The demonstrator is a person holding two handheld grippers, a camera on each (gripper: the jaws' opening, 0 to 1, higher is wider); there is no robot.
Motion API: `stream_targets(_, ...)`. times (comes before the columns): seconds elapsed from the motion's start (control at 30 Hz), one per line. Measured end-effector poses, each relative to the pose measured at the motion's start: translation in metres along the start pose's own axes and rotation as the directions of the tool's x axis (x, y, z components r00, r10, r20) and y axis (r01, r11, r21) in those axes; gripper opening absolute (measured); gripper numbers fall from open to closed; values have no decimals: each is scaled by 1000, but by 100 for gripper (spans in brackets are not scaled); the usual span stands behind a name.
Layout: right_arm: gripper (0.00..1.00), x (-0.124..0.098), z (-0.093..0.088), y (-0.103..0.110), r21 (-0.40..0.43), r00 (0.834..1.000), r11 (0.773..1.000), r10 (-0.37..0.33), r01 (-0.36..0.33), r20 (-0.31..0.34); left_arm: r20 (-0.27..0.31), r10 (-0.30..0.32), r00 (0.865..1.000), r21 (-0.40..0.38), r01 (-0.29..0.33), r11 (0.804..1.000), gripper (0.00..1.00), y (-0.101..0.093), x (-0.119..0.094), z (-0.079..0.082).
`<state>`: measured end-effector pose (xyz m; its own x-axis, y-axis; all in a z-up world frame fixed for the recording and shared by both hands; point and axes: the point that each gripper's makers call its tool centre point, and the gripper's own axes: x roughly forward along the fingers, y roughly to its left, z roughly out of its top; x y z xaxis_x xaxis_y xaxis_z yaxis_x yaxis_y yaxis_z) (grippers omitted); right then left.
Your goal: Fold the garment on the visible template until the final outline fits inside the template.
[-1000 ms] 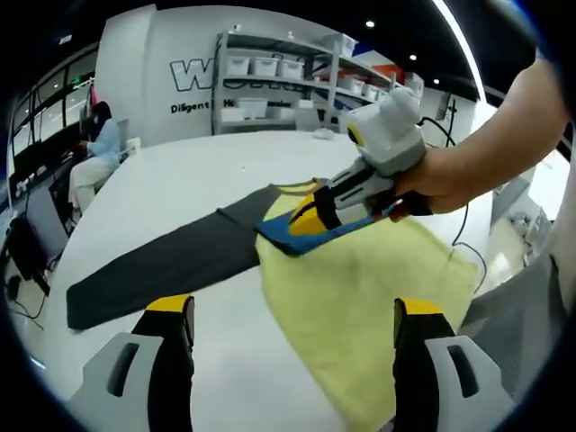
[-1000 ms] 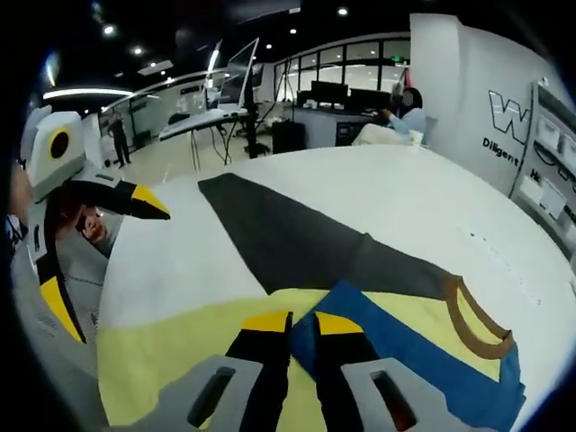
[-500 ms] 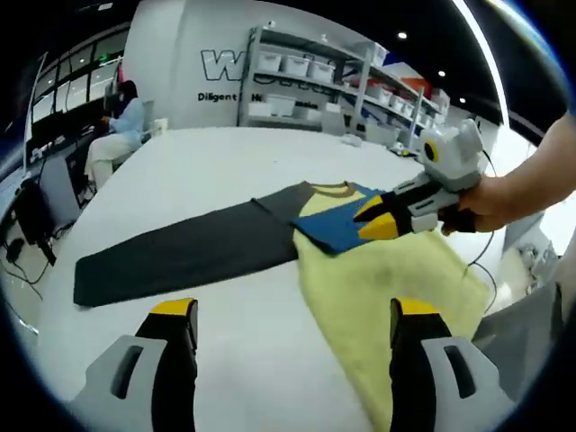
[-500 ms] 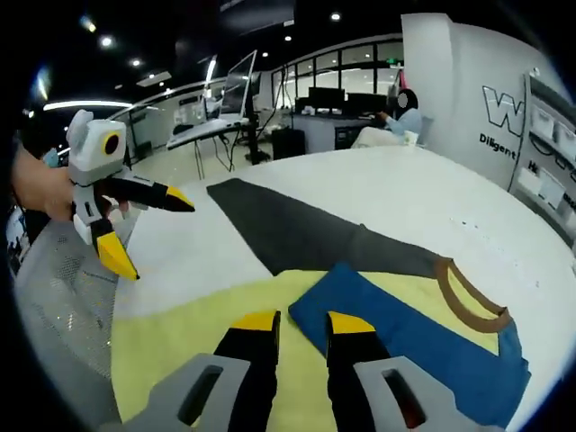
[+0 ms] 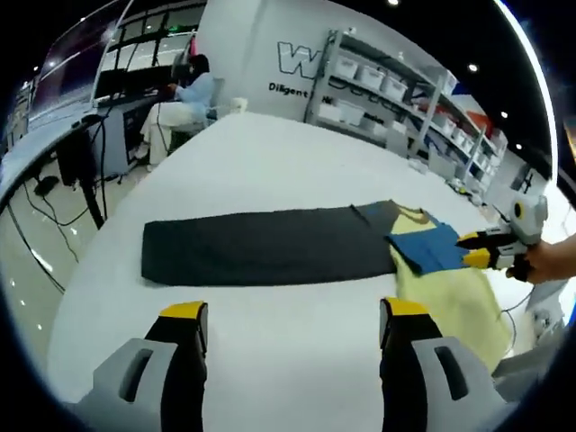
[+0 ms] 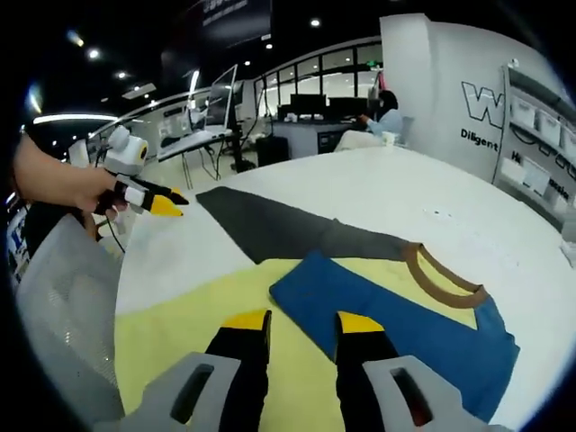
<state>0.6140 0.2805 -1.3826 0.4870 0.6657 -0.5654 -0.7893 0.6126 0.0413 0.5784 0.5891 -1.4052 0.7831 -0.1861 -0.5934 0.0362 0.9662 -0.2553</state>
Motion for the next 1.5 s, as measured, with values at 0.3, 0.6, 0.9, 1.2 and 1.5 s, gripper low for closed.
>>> stream_targets(0.3, 20, -15, -2, -9, 7, 999, 1000, -29, 28, 14, 30, 111, 993, -164, -105, 981, 68, 51, 4, 11)
stream_targets(0.6, 19, -34, -5, -19, 22, 998, 998, -61, 61, 30, 21, 140, 990, -272, -129, 954, 51, 69, 15, 12)
stream_targets(0.9, 19, -50, -11, -29, 35, 994, 995, -99, 98, 35, 25, 188, 982, -365, -166, 916, 39, 83, 26, 16)
stream_targets(1.2, 17, -56, -8, -28, 38, 993, 993, -113, 111, 46, -11, 260, 966, -399, -243, 884, 3, 85, 21, 9)
stream_targets(1.5, 14, -66, -9, -29, 38, 991, 992, -123, 121, 56, 112, 192, 975, -355, -142, 924, 0, 60, 14, 41)
